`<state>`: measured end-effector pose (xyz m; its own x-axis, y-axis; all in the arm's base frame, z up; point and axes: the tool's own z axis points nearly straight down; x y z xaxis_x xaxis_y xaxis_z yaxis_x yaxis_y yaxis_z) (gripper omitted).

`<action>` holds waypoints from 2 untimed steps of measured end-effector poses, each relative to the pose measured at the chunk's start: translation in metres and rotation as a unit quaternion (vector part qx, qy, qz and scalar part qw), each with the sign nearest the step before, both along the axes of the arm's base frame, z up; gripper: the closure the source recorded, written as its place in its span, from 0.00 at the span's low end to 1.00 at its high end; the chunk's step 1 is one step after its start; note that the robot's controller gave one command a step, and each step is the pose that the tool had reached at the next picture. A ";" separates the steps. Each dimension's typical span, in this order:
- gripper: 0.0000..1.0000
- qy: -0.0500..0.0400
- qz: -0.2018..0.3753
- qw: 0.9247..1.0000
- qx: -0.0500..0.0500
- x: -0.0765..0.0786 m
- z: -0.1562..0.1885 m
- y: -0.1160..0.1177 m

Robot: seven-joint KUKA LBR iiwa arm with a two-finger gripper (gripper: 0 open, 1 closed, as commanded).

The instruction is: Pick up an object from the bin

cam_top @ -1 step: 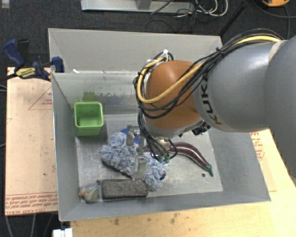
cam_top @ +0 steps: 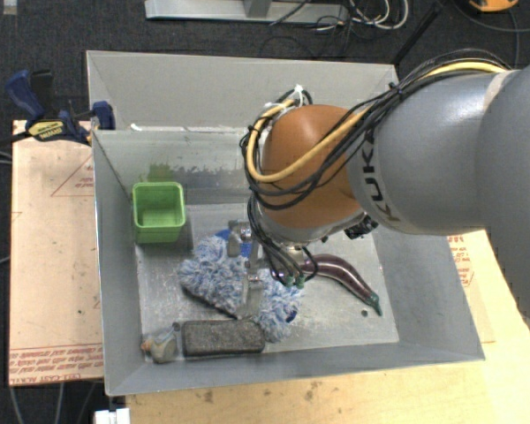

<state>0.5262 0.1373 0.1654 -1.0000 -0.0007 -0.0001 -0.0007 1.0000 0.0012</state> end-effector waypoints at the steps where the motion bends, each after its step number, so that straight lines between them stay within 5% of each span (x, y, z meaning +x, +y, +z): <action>1: 0.00 -0.004 0.024 1.000 0.001 0.010 -0.043 0.000; 2: 1.00 -0.004 0.051 0.999 0.002 0.016 -0.089 0.014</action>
Offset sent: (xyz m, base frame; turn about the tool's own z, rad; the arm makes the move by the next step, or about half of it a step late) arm 0.0130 0.0124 -0.0927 -0.1041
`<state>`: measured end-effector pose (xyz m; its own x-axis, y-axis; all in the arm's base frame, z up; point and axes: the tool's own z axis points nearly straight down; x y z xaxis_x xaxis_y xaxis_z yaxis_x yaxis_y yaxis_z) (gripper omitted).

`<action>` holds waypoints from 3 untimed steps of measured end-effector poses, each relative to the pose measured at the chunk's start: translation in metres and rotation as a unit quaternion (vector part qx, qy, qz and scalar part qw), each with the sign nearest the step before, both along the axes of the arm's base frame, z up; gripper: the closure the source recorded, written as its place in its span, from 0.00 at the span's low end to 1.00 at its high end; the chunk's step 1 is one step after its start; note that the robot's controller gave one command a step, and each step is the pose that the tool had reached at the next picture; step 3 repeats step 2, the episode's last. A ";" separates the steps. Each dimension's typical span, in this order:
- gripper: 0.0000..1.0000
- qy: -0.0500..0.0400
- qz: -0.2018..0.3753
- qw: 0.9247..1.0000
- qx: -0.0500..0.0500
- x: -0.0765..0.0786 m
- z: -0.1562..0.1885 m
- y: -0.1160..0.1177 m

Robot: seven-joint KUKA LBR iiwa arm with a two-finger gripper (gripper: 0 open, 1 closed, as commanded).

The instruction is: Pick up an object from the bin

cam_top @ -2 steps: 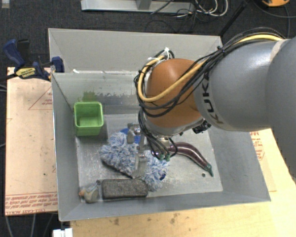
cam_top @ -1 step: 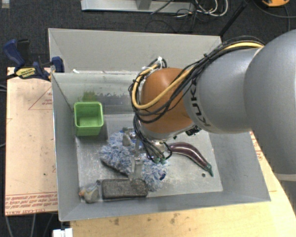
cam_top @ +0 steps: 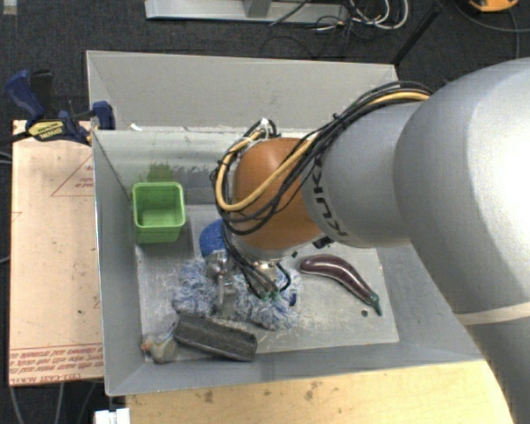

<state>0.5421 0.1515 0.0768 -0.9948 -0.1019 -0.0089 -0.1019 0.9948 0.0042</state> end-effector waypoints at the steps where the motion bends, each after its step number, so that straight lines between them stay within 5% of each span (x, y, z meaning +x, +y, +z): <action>1: 1.00 0.000 0.000 1.000 0.000 0.000 0.000 0.000; 2: 1.00 0.003 -0.003 1.000 -0.002 -0.015 0.135 -0.029; 3: 1.00 0.003 -0.003 1.000 -0.002 -0.015 0.135 -0.029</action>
Offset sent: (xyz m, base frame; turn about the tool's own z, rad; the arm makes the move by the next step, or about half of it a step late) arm -0.0158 -0.0298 0.1351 0.0047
